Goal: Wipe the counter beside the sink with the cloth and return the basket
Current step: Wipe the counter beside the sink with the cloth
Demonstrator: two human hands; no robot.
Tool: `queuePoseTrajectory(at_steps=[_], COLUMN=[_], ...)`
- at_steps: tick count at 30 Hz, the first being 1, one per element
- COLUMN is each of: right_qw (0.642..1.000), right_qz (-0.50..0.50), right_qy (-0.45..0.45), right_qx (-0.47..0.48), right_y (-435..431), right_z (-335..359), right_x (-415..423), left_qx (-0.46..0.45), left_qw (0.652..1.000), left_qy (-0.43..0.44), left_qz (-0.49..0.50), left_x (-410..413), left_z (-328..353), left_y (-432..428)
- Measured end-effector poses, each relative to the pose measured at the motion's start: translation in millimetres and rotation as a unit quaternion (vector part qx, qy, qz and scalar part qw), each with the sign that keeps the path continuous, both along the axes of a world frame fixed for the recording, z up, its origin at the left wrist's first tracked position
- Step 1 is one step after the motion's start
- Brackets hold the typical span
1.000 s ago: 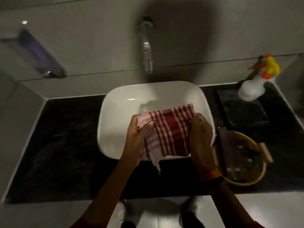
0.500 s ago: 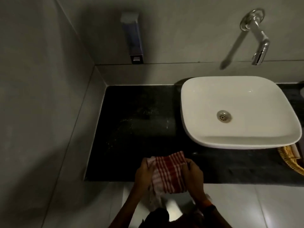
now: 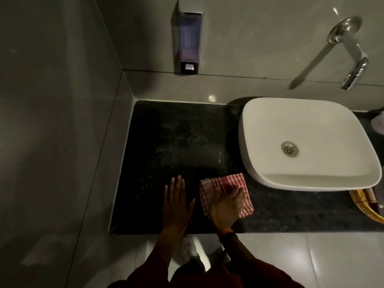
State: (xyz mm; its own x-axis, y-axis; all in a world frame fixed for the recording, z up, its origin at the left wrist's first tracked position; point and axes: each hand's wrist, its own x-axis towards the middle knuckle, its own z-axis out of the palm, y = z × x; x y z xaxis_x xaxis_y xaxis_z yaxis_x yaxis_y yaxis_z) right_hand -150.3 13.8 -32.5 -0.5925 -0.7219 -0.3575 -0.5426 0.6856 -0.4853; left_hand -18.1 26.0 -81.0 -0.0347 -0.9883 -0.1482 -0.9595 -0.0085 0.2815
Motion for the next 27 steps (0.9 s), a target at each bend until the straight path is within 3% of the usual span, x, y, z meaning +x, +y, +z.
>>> queuePoseTrajectory(at_steps=[5, 11, 16, 23, 27], right_qw=[0.997, 0.971, 0.945, 0.834, 0.747], right_qz=[-0.024, 0.134, 0.254, 0.516, 0.631], right_qy=[0.07, 0.196, 0.201, 0.177, 0.179], right_qx=[0.024, 0.008, -0.038, -0.077, -0.105], right_y=[-33.0, -69.5, -137.5, -206.9, -213.0], right_z=[-24.3, -54.2, -56.5, -62.2, -66.6], right_x=[27.8, 8.1, 1.2, 27.1, 51.6], left_qx=[0.03, 0.049, 0.057, 0.036, 0.019], left_qw=[0.999, 0.999, 0.998, 0.999, 1.0], left_qy=[-0.002, -0.005, -0.017, -0.017, -0.014], left_qz=[-0.012, -0.017, -0.023, -0.02, -0.02], left_x=[5.4, 6.5, 6.1, 5.6, 6.0], left_z=[-13.7, -23.3, -26.8, -29.1, -29.1], left_y=[0.0, 0.5, -0.2, 2.4, 1.0])
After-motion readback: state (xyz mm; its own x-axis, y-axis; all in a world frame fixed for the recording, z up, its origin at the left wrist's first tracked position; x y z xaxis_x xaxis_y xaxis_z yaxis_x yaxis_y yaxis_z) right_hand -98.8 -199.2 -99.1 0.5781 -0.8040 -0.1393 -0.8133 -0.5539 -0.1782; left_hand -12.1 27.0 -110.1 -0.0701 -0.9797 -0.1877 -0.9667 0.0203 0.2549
